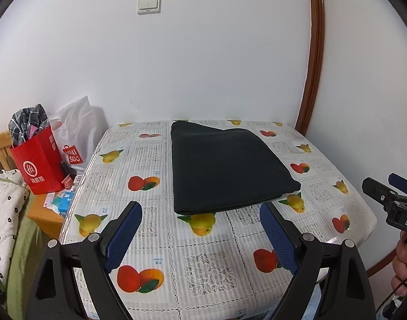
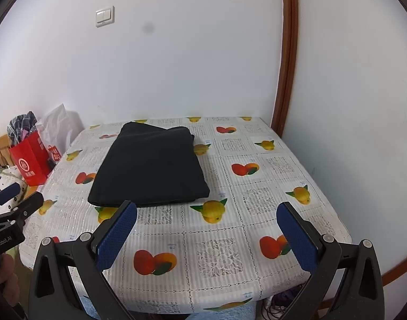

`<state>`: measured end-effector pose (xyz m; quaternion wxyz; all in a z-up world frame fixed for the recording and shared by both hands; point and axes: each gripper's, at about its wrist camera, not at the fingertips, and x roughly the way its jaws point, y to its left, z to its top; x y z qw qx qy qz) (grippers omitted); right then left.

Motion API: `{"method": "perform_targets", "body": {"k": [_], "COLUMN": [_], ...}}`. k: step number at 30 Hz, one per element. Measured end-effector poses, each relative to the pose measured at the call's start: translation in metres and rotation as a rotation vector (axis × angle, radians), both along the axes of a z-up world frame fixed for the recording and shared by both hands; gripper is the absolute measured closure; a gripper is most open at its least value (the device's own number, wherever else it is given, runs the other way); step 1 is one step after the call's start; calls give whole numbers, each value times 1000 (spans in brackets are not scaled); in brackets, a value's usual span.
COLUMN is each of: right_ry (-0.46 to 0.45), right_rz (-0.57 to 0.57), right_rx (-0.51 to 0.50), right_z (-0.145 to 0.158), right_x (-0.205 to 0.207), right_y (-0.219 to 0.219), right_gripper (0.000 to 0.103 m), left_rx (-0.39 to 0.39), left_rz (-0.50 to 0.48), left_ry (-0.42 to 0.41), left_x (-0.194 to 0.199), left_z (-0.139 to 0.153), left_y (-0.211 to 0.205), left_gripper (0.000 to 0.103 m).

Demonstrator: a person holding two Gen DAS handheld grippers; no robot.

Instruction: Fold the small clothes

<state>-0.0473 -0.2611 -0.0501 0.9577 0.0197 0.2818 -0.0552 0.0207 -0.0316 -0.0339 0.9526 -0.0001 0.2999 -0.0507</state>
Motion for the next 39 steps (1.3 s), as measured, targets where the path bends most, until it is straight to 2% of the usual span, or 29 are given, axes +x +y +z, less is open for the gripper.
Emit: {"method": "perform_targets", "body": {"k": [39], "right_ry": [5], "right_rz": [-10], "right_rx": [-5], "right_z": [-4], "right_x": [-8], "right_y": [5], "right_gripper": [0], "left_rx": [-10], "left_rz": [28], "left_ry": [-5], "left_x": [-5], "left_z": [5], "left_y": [5], "left_gripper": [13]}}
